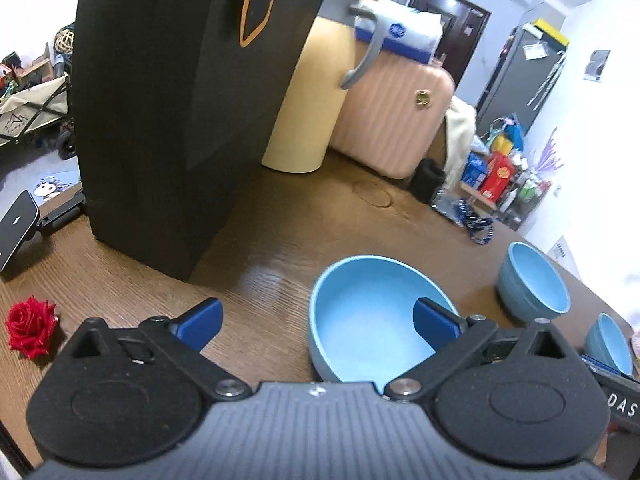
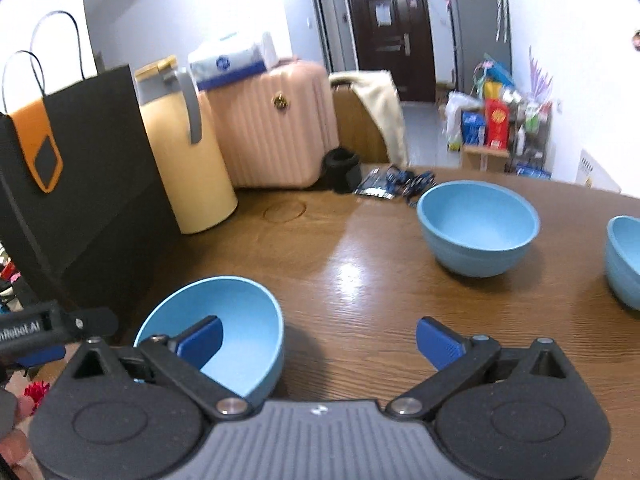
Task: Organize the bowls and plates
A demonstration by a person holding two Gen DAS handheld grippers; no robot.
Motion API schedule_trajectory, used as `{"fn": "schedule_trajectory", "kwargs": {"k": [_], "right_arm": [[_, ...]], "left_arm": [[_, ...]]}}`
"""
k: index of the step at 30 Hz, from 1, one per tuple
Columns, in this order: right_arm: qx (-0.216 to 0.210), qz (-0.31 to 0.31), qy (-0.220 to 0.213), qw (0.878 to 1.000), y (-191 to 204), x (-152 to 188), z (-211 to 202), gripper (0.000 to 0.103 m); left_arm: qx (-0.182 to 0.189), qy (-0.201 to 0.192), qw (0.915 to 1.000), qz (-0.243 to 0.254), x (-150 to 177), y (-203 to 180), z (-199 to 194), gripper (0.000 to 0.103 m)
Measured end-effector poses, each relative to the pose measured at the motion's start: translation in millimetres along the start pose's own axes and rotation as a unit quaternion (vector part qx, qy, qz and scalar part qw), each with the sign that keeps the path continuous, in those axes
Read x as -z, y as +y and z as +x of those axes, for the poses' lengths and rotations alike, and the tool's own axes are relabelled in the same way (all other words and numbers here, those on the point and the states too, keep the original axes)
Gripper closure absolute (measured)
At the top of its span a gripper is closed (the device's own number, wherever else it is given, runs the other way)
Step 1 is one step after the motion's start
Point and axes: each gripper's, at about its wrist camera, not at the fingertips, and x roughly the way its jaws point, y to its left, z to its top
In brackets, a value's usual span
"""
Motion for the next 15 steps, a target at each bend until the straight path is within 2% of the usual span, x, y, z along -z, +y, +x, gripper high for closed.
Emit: {"fn": "schedule_trajectory", "kwargs": {"k": [8, 15], "right_arm": [[0.052, -0.015, -0.069, 0.996, -11.0, 31.6, -63.9, 0.000], [0.069, 0.002, -0.094, 0.993, -27.7, 63.5, -108.3, 0.000]], "left_arm": [[0.036, -0.049, 0.9973, 0.041, 31.1, -23.5, -41.9, 0.000], [0.075, -0.067, 0.9920, 0.076, 55.2, -43.8, -68.7, 0.000]]}}
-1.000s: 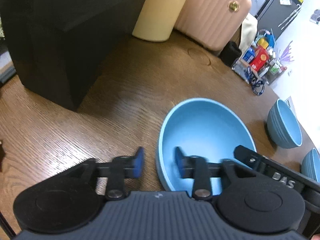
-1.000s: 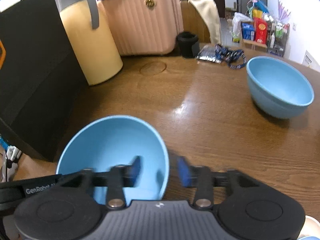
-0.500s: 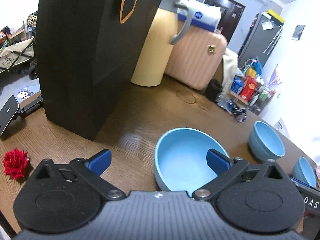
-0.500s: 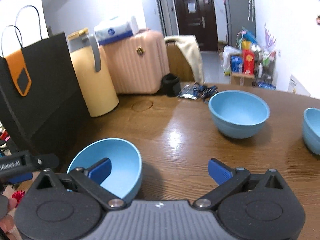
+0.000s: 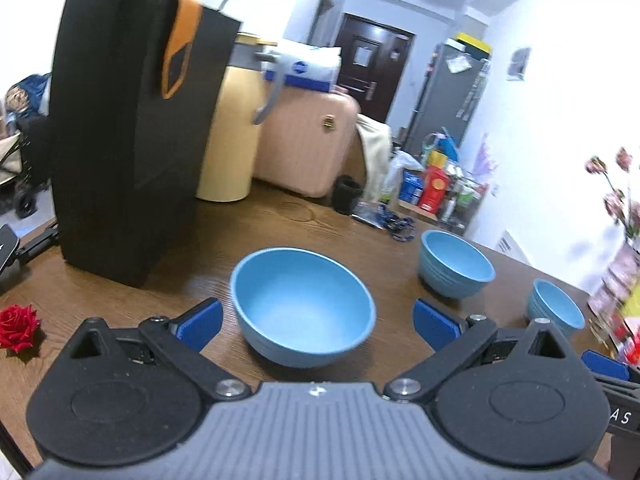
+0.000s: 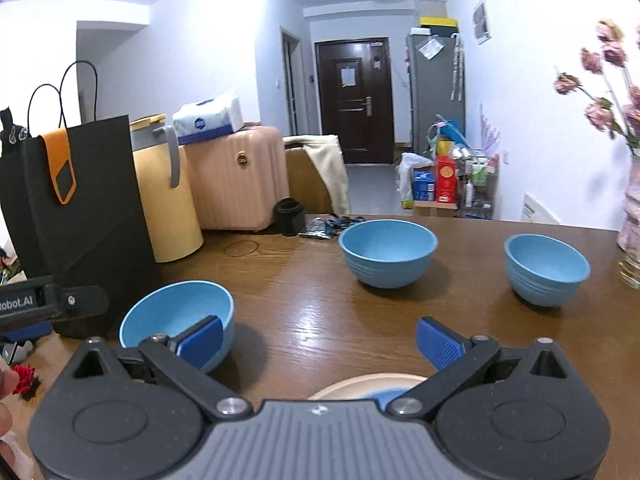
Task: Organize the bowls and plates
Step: 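Move both open grippers to another light blue bowl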
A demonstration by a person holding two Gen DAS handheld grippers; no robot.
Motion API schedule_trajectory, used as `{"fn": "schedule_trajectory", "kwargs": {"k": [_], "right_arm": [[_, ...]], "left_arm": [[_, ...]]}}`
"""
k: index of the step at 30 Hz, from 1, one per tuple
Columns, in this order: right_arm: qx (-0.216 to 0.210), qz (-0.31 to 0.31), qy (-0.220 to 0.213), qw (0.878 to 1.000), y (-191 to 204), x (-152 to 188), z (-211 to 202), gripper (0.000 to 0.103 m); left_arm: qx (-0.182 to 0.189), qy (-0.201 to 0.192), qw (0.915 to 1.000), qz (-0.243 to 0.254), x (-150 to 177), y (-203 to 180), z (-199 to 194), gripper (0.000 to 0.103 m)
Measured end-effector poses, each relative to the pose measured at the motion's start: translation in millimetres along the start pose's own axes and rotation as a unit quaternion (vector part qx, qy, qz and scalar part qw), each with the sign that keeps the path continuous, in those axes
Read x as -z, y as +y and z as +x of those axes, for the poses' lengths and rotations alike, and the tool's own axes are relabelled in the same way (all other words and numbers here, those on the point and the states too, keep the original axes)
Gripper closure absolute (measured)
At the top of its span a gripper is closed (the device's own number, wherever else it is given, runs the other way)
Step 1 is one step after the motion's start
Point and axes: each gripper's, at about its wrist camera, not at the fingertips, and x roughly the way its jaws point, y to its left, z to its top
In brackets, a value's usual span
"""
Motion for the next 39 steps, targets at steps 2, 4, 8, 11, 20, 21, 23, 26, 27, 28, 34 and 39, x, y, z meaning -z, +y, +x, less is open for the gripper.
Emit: {"fn": "schedule_trajectory", "kwargs": {"k": [2, 4, 8, 11, 20, 21, 23, 26, 27, 28, 34, 39], "right_arm": [[0.004, 0.008, -0.004, 1.000, -8.5, 7.2, -11.1, 0.000], [0.008, 0.019, -0.009, 1.000, -17.6, 13.6, -20.7, 0.000], [0.017, 0.029, -0.012, 0.999, -31.2, 23.7, -30.4, 0.000], [0.027, 0.034, -0.012, 0.999, -41.0, 30.8, -35.1, 0.000], [0.041, 0.054, -0.003, 0.998, -63.0, 36.4, -37.2, 0.000], [0.041, 0.057, -0.002, 0.998, -65.7, 36.9, -36.7, 0.000], [0.042, 0.060, 0.002, 0.997, -69.8, 38.3, -35.7, 0.000], [0.047, 0.065, 0.008, 0.997, -76.3, 39.2, -33.0, 0.000], [0.047, 0.067, 0.009, 0.997, -78.9, 39.6, -32.2, 0.000], [0.045, 0.070, 0.010, 0.996, -81.9, 39.9, -31.1, 0.000], [0.052, 0.072, 0.023, 0.996, -93.5, 40.2, -23.3, 0.000], [0.067, 0.070, 0.038, 0.995, -107.2, 33.0, -14.3, 0.000]], "left_arm": [[0.006, 0.000, 1.0000, 0.007, 4.1, -6.8, -4.2, 0.000], [0.011, -0.001, 0.9999, 0.012, 8.3, -13.2, -7.9, 0.000], [0.018, 0.000, 0.9997, 0.019, 15.7, -24.7, -11.4, 0.000], [0.022, 0.003, 0.9994, 0.029, 20.2, -34.9, -12.2, 0.000], [0.036, 0.010, 0.9978, 0.055, 26.1, -66.1, -11.1, 0.000], [0.037, 0.011, 0.9976, 0.057, 26.6, -69.5, -10.9, 0.000], [0.037, 0.013, 0.9973, 0.062, 26.8, -75.5, -8.8, 0.000], [0.036, 0.013, 0.9971, 0.065, 28.8, -82.0, -8.6, 0.000], [0.036, 0.014, 0.9970, 0.067, 29.7, -84.6, -8.3, 0.000], [0.036, 0.015, 0.9969, 0.068, 30.3, -86.7, -7.1, 0.000], [0.032, 0.028, 0.9964, 0.073, 31.3, -98.2, 3.6, 0.000], [0.028, 0.028, 0.9961, 0.079, 29.6, -109.0, 9.0, 0.000]]}}
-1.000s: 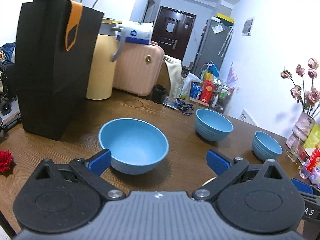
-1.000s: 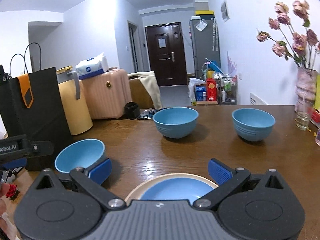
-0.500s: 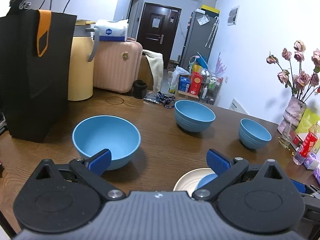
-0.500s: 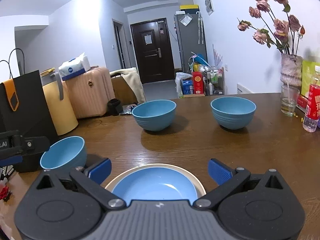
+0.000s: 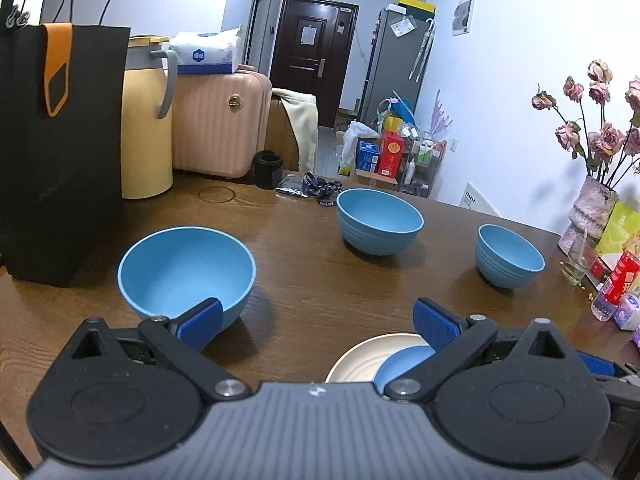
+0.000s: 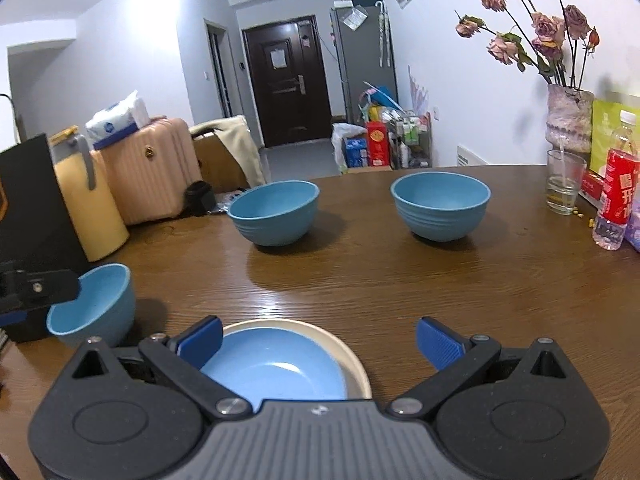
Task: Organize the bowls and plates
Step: 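Move both open grippers to another light blue bowl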
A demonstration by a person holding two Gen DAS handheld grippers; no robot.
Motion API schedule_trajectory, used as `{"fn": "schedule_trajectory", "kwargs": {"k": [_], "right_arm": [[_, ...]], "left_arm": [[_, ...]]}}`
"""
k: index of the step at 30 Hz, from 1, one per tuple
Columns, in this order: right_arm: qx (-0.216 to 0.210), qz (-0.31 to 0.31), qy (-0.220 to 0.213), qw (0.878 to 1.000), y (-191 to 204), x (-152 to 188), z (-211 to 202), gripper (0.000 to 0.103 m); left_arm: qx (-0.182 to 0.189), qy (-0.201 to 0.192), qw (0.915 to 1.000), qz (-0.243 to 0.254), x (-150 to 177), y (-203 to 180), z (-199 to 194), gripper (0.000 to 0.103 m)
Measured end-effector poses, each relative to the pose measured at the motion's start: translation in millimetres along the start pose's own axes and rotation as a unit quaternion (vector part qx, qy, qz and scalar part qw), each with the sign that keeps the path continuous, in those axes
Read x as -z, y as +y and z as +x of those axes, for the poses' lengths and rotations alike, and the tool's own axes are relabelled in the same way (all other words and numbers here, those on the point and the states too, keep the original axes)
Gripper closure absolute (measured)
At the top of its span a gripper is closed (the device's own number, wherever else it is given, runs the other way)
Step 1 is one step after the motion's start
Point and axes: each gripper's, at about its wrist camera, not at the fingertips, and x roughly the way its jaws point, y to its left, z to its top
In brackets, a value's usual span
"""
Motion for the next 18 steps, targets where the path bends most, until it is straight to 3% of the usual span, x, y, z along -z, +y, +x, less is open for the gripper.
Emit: {"fn": "schedule_trajectory", "kwargs": {"k": [9, 18], "right_arm": [[-0.016, 0.005, 0.003, 1.000, -22.6, -31.3, 17.6, 0.000], [-0.039, -0.004, 0.003, 0.999, -26.3, -82.3, 40.8, 0.000]], "left_arm": [[0.002, 0.014, 0.9999, 0.008, -13.0, -20.2, 18.1, 0.000], [0.008, 0.031, 0.9995, 0.006, -49.5, -38.1, 42.0, 0.000]]}}
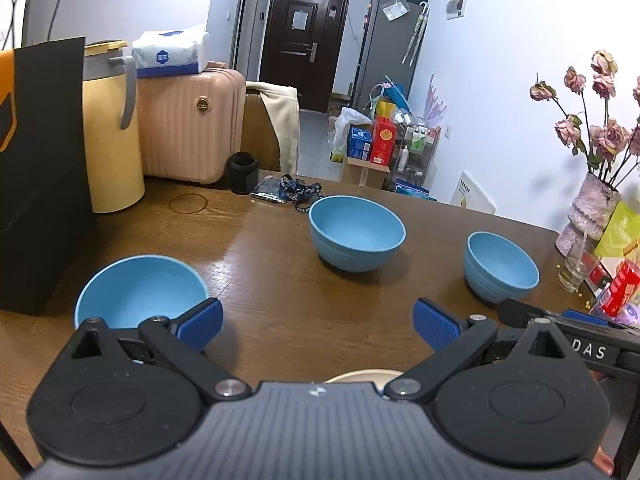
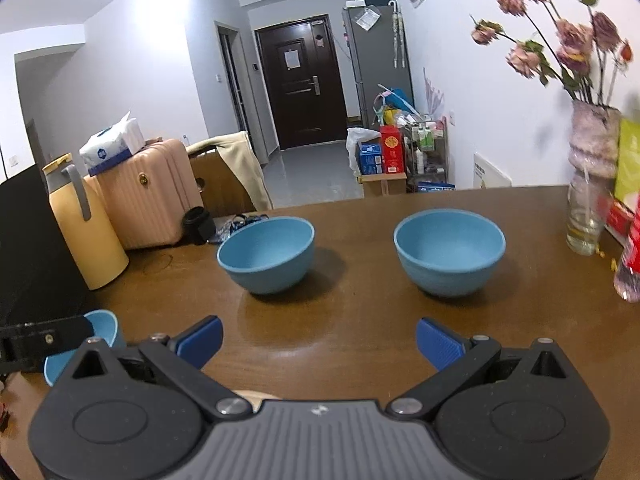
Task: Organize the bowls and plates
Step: 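Move both open grippers to another light blue bowl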
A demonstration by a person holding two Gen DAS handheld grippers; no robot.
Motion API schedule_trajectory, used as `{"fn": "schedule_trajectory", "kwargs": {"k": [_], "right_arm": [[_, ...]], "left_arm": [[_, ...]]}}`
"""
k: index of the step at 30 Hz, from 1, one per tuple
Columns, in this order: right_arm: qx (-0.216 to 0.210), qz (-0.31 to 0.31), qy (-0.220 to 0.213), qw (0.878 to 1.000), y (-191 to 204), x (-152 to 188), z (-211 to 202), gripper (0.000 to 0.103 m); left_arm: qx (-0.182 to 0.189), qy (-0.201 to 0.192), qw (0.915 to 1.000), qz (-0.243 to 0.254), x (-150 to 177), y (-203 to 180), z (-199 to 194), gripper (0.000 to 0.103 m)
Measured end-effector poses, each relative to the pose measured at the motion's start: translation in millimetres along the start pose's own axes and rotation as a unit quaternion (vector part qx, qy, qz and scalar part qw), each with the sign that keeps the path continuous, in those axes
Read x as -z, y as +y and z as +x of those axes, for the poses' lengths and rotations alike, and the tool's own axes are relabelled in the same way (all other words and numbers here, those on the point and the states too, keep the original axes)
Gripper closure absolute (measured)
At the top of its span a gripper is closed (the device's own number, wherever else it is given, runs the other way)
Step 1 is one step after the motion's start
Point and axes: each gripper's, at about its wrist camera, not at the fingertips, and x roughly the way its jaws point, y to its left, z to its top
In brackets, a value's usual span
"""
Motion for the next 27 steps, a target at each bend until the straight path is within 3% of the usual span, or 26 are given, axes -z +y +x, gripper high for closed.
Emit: {"fn": "schedule_trajectory", "kwargs": {"k": [14, 20, 24, 27], "right_arm": [[-0.069, 0.029, 0.020, 0.997, -7.0, -70.8, 75.7, 0.000], [-0.054, -0.018, 0.039, 0.998, 5.0, -87.9, 118.9, 0.000], [-0.038, -0.045, 0.038, 0.998, 12.7, -95.1, 143.1, 0.000], [-0.034, -0.045, 0.059, 0.997, 12.4, -100.6, 169.1, 0.000]], "left_arm": [[-0.010, 0.059, 0.9968, -0.054, -57.2, -2.9, 59.2, 0.000], [-0.017, 0.088, 0.9934, -0.072, -78.8, -6.6, 95.7, 0.000], [-0.038, 0.093, 0.9918, -0.078, -92.0, -6.7, 123.3, 0.000], [-0.056, 0.104, 0.9887, -0.093, -99.9, -2.6, 144.9, 0.000]]}}
